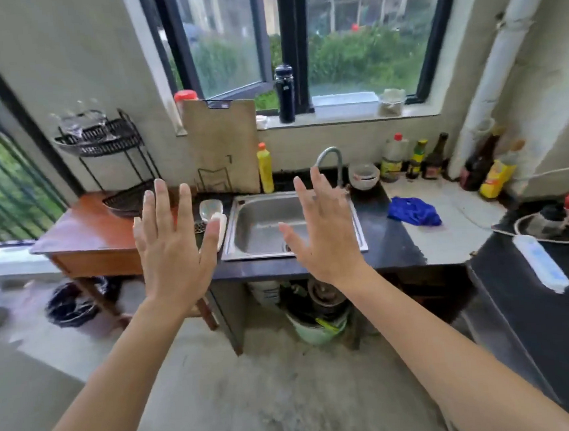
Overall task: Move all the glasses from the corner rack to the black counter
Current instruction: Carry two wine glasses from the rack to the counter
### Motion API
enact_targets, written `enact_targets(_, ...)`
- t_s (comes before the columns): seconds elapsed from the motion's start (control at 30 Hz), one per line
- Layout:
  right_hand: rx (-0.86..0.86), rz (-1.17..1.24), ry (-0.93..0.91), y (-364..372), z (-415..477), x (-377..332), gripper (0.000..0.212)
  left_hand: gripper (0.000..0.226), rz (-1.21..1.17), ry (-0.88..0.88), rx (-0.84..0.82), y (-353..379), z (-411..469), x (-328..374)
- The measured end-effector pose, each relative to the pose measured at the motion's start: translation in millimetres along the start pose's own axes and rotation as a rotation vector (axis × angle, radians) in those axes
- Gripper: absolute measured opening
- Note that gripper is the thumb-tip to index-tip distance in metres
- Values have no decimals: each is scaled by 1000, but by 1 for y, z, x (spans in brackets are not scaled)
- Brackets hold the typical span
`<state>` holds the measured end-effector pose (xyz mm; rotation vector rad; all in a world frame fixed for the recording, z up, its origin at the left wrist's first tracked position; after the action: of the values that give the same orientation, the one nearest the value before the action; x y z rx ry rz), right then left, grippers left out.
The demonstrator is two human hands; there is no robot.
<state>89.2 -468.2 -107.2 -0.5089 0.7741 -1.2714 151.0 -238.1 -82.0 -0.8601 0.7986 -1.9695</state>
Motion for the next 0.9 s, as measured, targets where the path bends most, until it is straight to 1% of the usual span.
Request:
enact_targets(0.1,-78,66,-65,64,34,-26,75,69,28,-89,1,13,10,-59)
enact_targets(0.2,-113,118,-127,124,82,-45,74,70,61,-159,-3,29,36,-111)
enact_targets(0.37,-113,237,-192,219,181,-67,74,70,119,-231,50,58,118,-186)
enact_targets(0.47,-123,300,-171,275,247,-72,74,72,153,-277,42,78,179,-222)
enact_targets(0.53,-147,335,-166,304,289,-79,75,73,178,-287,28,84,217,-246)
enact_targets(0.6,-148,347,-207,329,334,-90,75,74,213,-297,34,84,255,-271)
enact_targets(0.7,-149,375,-241,361,393,-109,75,74,215,-343,91,80,297,-307)
enact_targets(0.9,-163,427,-259,424,464,-147,77,76,161,-390,123,95,355,-379)
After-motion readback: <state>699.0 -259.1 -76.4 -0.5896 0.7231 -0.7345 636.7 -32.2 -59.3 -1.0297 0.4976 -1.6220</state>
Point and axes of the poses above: each hand's wrist, its own z-axis towards the middle knuckle, its own y-axis out of the palm, x = y × z, the point moved 4 cm from there along z, towards the middle knuckle, and after that the axes turned 2 degrees about -y, right-handed, at the moved point
